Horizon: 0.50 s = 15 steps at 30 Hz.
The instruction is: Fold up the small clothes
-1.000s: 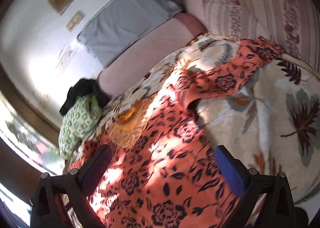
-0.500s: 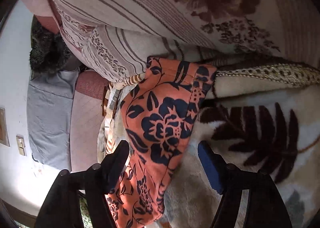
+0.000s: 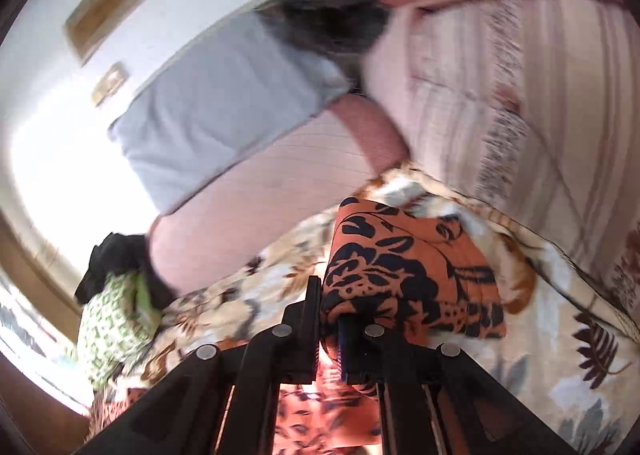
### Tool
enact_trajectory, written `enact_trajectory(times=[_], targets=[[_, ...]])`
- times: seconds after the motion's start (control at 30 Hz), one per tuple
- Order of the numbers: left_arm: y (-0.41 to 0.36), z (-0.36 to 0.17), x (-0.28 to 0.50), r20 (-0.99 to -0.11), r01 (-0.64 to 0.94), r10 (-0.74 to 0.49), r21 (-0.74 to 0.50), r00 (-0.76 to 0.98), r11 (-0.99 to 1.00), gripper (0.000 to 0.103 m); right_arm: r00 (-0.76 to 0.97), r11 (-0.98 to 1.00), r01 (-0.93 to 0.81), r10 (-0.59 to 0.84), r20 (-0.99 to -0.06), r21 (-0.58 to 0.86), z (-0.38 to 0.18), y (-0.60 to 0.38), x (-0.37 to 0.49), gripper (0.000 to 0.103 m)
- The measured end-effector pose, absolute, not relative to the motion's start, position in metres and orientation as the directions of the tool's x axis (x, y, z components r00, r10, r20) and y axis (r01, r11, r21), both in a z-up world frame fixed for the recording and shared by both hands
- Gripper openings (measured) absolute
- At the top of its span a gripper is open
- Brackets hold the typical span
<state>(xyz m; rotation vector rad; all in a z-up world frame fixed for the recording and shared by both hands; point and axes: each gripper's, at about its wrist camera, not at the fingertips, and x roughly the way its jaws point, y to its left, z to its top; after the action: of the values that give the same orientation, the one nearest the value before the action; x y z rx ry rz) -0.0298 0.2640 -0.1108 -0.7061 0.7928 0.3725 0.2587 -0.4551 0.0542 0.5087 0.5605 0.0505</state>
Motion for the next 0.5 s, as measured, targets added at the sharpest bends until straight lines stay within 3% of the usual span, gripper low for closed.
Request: enact_trajectory(times=[0.13,0.23,0.37,0.4,0.43,0.47,0.5], targets=[[0.265,-0.109,-0.033,-0.728,-0.529,0.033,-0.464,0.684,0.710,0.103,0.826,0.911,-0.185,0.347,-0.444,0.368,0.093,-0.309,0.248,0.007],[0.266,-0.107,-0.036,-0.708,-0.511,0.025,-0.486,0.706,0.709,0.103,0.761,0.894,-0.335,0.443,-0.474,0.298,0.078,-0.203,0.234,0.007],[0.266,-0.105,-0.042,-0.683,-0.492,0.016,-0.510,0.730,0.706,0.103,0.529,0.874,-0.411,0.460,-0.713,0.259,-0.022,-0.090,0.239,0.015],[0.266,-0.105,-0.043,-0.679,-0.487,0.012,-0.515,0.734,0.705,0.103,0.446,0.875,-0.424,0.426,-0.787,0.234,-0.059,-0.070,0.236,0.028],[0.266,-0.105,-0.044,-0.674,-0.480,0.004,-0.521,0.738,0.706,0.103,0.372,0.883,-0.420,0.376,-0.849,0.208,-0.094,-0.057,0.234,0.050],[0.267,-0.105,-0.046,-0.670,-0.474,0.000,-0.526,0.742,0.706,0.103,0.309,0.896,-0.401,0.328,-0.893,0.191,-0.123,-0.049,0.230,0.062],[0.267,-0.105,-0.047,-0.665,-0.472,-0.001,-0.531,0.747,0.704,0.103,0.303,0.904,-0.388,0.312,-0.901,0.183,-0.140,-0.048,0.221,0.067]])
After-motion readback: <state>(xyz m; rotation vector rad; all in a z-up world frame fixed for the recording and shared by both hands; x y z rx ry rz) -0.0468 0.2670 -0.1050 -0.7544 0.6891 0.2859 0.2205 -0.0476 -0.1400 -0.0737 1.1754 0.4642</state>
